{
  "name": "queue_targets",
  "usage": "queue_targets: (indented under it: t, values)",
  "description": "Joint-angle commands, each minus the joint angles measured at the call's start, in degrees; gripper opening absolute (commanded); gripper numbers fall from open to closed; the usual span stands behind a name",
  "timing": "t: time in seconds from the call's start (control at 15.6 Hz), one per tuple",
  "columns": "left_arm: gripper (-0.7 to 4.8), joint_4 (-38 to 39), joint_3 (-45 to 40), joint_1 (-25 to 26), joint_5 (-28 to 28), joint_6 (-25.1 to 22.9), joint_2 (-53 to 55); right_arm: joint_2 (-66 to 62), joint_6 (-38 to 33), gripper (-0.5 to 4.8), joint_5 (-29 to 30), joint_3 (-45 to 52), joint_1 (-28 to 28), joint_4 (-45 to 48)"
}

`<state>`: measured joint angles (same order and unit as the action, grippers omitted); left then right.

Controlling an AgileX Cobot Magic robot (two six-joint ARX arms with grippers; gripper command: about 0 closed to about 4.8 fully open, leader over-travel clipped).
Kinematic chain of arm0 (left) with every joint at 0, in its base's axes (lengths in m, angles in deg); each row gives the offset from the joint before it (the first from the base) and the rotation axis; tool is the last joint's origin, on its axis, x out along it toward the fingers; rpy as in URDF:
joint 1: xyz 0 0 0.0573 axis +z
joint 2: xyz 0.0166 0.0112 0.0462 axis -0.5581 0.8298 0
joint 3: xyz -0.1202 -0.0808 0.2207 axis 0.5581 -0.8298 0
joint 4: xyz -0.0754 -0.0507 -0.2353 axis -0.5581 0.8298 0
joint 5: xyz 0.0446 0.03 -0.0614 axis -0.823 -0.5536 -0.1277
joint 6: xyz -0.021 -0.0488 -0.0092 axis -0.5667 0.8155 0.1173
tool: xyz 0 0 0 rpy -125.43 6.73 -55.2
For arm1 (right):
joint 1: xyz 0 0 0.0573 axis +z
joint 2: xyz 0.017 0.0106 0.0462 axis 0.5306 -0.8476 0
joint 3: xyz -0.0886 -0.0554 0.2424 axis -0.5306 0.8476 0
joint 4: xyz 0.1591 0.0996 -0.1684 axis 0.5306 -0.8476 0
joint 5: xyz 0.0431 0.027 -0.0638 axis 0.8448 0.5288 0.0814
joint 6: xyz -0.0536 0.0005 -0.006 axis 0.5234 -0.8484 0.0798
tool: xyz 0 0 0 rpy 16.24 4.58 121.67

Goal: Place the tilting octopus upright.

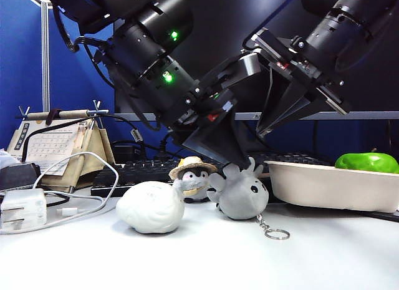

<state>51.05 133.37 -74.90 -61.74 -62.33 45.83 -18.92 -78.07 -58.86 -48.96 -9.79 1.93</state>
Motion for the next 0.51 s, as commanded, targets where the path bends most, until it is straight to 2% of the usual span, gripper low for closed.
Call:
queue_targets:
  t: [0.06,0.32,0.51]
  values:
    - [2.09,-0.4,0.2,-0.1,0.4,0.0,-0.1,1.4,0.0,0.0,-1.0,-0.2,-1.8,-3.0]
    - [2.09,-0.5,0.2,-0.1,0.4,0.0,0.0,7.2,0.5,0.0,-0.8,-0.2,-4.8,-10.0]
    - [2.09,-1.4,0.2,-0.1,0.4,0.0,0.0,9.3,1.5,0.0,4.1,-0.2,-4.7,-13.9]
